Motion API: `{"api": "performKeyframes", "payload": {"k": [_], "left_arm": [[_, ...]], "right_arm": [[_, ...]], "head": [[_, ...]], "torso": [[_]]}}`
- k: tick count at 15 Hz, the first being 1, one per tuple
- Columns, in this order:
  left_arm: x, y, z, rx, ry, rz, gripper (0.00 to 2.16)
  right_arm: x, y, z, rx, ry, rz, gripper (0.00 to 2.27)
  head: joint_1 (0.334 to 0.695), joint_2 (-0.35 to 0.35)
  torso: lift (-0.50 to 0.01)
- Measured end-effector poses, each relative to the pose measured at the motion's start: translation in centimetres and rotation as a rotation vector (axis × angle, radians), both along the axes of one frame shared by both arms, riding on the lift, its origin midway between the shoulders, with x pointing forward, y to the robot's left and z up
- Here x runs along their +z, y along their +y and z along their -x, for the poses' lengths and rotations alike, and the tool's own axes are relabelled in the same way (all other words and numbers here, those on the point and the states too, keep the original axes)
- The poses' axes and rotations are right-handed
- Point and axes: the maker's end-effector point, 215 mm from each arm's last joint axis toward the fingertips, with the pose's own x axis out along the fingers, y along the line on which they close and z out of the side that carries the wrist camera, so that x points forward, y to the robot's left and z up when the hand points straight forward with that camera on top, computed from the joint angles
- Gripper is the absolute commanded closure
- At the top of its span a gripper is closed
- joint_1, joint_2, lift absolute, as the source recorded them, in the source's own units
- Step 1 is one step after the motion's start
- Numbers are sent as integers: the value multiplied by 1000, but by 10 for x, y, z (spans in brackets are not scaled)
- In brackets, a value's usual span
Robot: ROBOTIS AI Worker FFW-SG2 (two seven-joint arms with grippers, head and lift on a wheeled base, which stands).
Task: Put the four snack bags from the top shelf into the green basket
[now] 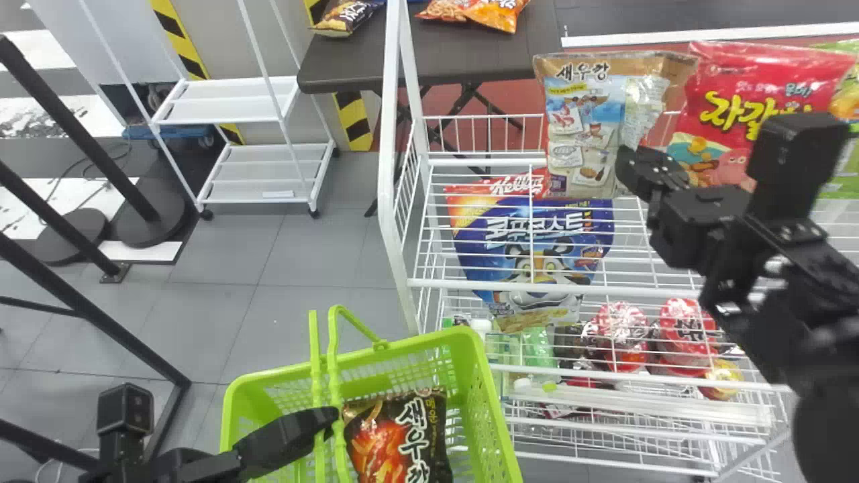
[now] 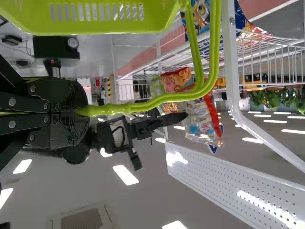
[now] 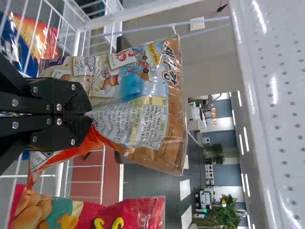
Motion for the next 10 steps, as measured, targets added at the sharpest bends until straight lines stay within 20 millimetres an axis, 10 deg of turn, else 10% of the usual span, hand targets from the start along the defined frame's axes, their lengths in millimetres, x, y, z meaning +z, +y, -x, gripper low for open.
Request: {"api": "performKeyframes", "payload": {"k": [4, 10], "left_arm": [[2, 0, -3, 0, -7, -1, 2142], [3, 0, -4, -3, -11, -3, 2142]], "right_arm": [[-2, 20, 77, 61, 78, -52, 2253], [-58, 85, 173, 268, 373, -73, 2253]], "head": [[695, 215], [695, 350]], "torso": [[0], [0]]}}
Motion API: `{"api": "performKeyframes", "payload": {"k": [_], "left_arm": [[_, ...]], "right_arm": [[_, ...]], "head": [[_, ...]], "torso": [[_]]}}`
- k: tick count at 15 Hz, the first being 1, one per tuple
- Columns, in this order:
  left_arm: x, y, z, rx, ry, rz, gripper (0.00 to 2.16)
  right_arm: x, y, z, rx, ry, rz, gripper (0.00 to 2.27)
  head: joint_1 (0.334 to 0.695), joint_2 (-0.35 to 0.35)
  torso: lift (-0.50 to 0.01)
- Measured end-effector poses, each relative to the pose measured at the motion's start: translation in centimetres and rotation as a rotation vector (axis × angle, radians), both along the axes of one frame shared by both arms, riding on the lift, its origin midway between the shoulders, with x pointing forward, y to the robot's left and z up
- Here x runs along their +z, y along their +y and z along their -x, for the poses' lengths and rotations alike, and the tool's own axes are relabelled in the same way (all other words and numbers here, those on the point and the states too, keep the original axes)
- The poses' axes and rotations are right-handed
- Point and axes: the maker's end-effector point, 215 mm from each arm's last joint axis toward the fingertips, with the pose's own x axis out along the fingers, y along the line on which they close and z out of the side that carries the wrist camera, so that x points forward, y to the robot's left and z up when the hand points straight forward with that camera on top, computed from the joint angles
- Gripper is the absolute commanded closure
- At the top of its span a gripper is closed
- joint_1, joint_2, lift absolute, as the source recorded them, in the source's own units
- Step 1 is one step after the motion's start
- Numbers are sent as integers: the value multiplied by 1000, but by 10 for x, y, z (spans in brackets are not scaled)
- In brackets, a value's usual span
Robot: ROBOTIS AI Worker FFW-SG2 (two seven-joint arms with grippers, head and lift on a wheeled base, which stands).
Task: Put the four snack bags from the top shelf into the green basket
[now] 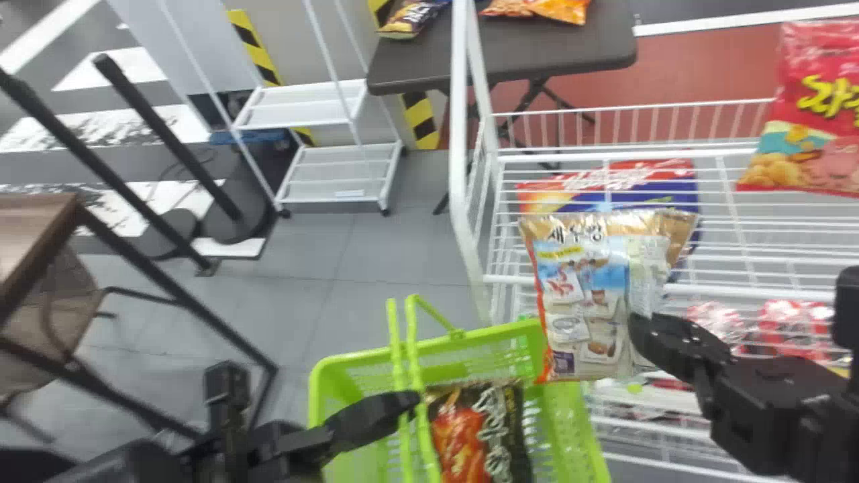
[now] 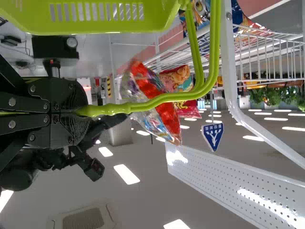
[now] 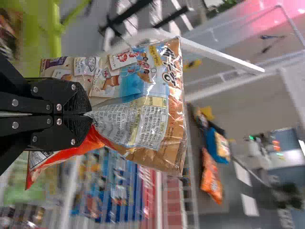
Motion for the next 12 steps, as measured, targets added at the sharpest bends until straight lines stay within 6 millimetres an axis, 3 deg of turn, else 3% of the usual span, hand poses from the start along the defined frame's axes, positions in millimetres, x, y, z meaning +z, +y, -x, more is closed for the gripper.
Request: {"api": "performKeyframes", "payload": {"k": [5, 9, 12], "left_arm": [[1, 1, 0, -2, -1, -2, 2142], [1, 0, -1, -3, -4, 0, 2142], [2, 0, -2, -2, -5, 0, 2142]], "right_arm": [[-10, 47, 40, 138, 131, -68, 2253], [-39, 93, 73, 249, 238, -105, 2253], [-63, 118, 80, 296, 280, -92, 2253]], "head": [[695, 350], [695, 350], [695, 350]], "torso": [[0], [0], [0]]}}
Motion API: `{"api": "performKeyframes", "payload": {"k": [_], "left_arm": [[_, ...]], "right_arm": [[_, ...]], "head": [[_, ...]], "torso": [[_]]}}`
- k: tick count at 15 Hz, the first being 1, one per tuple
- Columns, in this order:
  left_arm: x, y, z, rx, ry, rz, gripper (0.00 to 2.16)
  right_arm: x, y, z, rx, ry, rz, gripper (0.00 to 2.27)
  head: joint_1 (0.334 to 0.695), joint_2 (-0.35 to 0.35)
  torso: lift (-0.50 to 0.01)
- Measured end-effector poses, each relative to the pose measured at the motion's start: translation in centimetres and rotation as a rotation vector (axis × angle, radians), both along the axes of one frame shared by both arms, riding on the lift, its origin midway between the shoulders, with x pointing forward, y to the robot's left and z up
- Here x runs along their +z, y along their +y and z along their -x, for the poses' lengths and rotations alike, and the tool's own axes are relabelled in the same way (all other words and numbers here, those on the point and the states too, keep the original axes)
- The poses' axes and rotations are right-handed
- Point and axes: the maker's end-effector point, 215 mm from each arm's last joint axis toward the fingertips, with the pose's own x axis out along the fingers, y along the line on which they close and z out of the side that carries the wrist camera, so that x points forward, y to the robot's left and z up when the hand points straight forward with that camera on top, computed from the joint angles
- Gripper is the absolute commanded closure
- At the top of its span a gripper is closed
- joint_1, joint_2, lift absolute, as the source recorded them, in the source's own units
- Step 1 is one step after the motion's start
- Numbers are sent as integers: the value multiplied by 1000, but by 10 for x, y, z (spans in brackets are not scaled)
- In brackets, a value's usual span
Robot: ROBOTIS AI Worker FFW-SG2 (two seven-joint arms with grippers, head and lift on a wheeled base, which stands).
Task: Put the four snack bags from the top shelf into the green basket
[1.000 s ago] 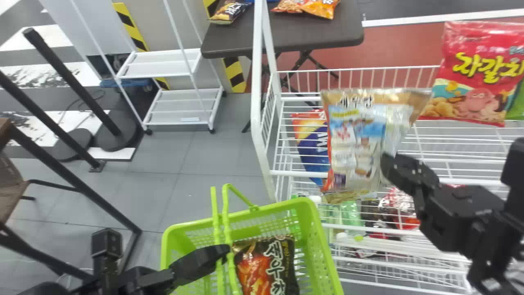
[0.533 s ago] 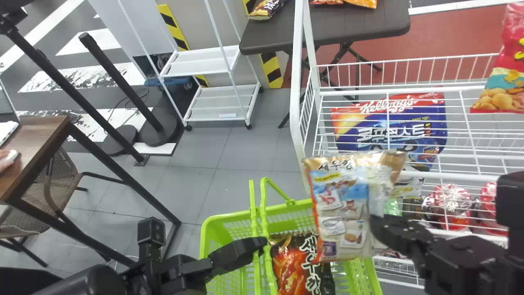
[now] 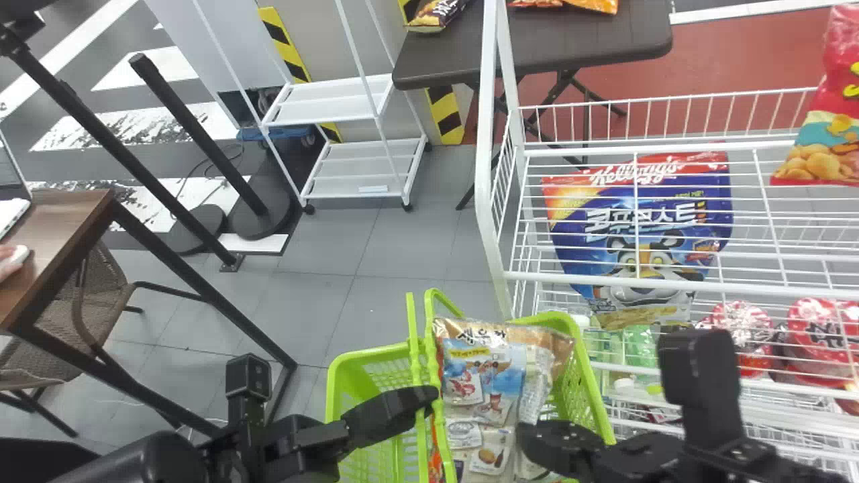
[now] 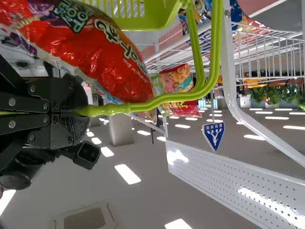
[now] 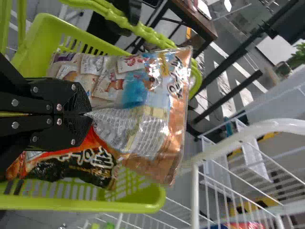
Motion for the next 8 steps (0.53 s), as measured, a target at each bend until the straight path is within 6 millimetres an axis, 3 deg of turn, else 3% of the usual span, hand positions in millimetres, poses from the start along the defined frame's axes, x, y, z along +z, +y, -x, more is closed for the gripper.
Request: {"api": "performKeyframes", "payload": {"k": [5, 6, 7, 8], "left_arm": [[0, -1, 1, 2, 0, 3, 2142], [0, -1, 1, 2, 1, 4, 2142], [0, -1, 1, 2, 2, 4, 2142], [-1, -1, 2, 2, 3, 4, 2142]], "right_arm": [[-26, 58, -14, 51, -24, -27, 2229], [-32, 70, -12, 69, -15, -22, 2132], [-38, 77, -10, 85, -8, -8, 1895], [-45, 82, -7, 106, 1, 10, 967]], "head": [[695, 350], [695, 350], [695, 350], [695, 350]], "torso": [[0], [0], [0], [0]]}}
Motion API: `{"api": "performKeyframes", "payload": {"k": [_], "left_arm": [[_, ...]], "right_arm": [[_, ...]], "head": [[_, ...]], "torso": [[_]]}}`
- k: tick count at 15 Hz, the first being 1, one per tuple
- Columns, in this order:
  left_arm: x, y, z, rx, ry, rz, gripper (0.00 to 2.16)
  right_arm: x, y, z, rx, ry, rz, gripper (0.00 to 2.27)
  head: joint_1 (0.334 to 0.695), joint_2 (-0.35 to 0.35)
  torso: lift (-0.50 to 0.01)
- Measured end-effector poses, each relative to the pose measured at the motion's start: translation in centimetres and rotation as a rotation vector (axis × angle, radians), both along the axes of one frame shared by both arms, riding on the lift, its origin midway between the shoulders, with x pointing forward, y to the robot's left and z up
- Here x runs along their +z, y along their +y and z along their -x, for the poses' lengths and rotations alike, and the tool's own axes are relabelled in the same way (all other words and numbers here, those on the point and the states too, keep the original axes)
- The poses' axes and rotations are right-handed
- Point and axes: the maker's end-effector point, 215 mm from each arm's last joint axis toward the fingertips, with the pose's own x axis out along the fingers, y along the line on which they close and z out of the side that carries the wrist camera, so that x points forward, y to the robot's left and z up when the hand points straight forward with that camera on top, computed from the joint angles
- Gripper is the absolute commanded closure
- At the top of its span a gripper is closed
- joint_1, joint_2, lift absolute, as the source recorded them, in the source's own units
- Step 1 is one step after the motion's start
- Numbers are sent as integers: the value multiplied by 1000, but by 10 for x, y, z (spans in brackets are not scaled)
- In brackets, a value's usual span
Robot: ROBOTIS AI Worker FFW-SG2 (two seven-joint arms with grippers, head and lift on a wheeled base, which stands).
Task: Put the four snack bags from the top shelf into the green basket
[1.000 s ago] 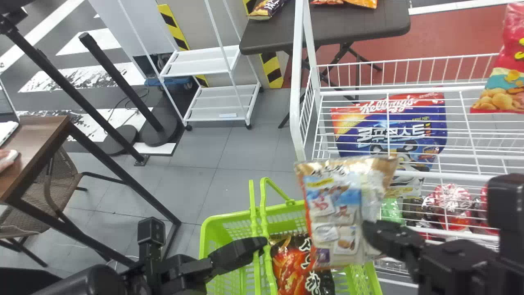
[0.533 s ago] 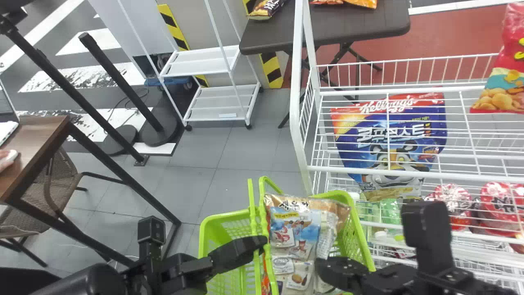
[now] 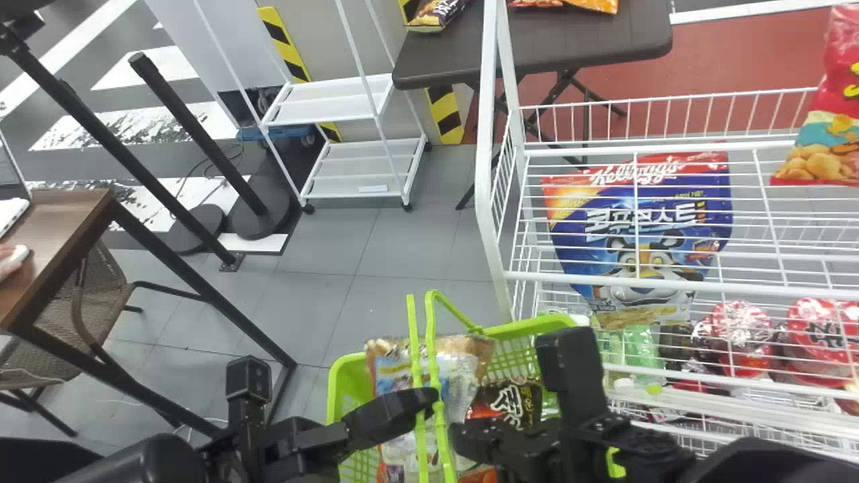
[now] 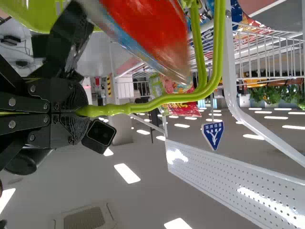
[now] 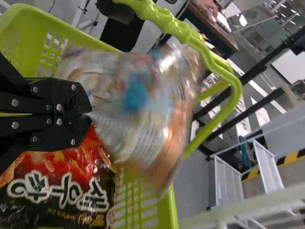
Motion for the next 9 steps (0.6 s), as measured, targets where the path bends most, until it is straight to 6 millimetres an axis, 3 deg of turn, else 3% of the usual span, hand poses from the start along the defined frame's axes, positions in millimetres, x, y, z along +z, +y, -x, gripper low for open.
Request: {"api": "performKeyframes", "payload": {"k": [1, 3, 6, 9], "left_arm": [[0, 0, 0, 0, 1, 0, 2142], [0, 0, 1, 0, 2, 0, 2142], [0, 1, 1, -1, 3, -2, 2142], [-1, 2, 2, -1, 4, -4, 2142]], "right_arm": [[-6, 2, 4, 20, 13, 18, 80], [-13, -1, 9, 39, 35, 35, -2], [-1, -23, 13, 31, 64, 28, 29], [26, -88, 0, -46, 76, 36, 33]], "head": [[695, 350], [695, 350], [695, 350], [695, 350]], "torso": [[0], [0], [0], [0]]}}
